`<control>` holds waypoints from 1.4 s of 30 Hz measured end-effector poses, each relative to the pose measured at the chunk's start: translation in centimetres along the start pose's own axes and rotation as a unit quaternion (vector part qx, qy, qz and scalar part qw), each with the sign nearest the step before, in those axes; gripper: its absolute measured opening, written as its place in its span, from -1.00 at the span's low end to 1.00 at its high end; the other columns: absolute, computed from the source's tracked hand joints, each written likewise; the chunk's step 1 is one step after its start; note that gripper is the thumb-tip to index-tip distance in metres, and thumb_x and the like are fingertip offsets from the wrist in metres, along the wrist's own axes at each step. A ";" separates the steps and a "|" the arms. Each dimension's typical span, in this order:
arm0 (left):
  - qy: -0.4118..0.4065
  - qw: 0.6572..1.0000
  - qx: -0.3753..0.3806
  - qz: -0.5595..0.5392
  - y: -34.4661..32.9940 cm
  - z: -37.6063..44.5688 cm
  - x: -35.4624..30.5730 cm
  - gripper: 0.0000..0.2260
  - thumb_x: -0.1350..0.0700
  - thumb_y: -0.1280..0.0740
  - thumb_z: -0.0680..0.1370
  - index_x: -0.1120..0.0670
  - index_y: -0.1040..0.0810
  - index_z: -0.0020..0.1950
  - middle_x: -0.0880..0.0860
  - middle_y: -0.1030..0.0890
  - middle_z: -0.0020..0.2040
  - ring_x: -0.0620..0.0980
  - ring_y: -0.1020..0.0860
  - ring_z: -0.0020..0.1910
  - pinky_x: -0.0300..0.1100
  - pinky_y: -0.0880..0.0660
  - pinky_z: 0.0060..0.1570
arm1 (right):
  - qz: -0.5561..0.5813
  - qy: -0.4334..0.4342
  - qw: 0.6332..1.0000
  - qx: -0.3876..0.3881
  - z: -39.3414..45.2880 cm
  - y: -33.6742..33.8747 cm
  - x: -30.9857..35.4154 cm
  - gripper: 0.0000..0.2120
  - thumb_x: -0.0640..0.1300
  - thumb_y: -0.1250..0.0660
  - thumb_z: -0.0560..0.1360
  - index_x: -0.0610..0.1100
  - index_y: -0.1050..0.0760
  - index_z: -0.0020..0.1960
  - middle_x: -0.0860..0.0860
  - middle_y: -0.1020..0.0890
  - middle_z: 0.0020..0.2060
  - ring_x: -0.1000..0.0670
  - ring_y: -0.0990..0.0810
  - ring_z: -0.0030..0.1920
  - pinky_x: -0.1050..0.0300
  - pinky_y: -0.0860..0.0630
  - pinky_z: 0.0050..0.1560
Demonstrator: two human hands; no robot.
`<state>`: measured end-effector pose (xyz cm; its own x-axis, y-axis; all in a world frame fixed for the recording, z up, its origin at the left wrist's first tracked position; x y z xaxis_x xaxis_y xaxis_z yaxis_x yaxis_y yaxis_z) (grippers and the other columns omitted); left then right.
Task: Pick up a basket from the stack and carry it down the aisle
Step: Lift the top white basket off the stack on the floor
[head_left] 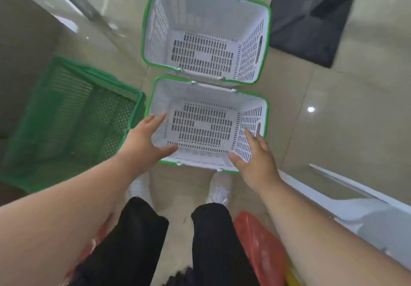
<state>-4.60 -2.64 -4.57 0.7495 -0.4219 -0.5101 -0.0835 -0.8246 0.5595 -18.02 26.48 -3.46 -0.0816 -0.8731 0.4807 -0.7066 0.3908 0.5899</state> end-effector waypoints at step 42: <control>0.105 0.987 -0.110 0.044 16.5 0.2 -0.4 -0.56 0.14 -0.41 0.45 0.02 -0.45 0.33 0.06 -0.65 0.11 0.11 -0.60 -0.17 -0.04 -0.59 -0.19 | -0.126 -0.095 0.980 -0.123 -1.2 12.4 5.8 -0.01 -0.35 -0.18 0.45 0.37 0.18 0.60 -0.15 -0.31 0.19 -0.19 -0.52 -0.17 -0.06 -0.55 -0.05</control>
<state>-6.42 -16.14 4.75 0.8674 -0.3815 -0.3195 -0.0266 -0.6767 0.7358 -26.44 26.59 7.42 -0.0727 -0.9801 0.1847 -0.5325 0.1947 0.8238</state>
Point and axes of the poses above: each hand's wrist, its own z-axis towards the middle knuckle, its own y-axis out of the back of the hand, x = y × z, the point moved 7 cm from there along z, towards the middle knuckle
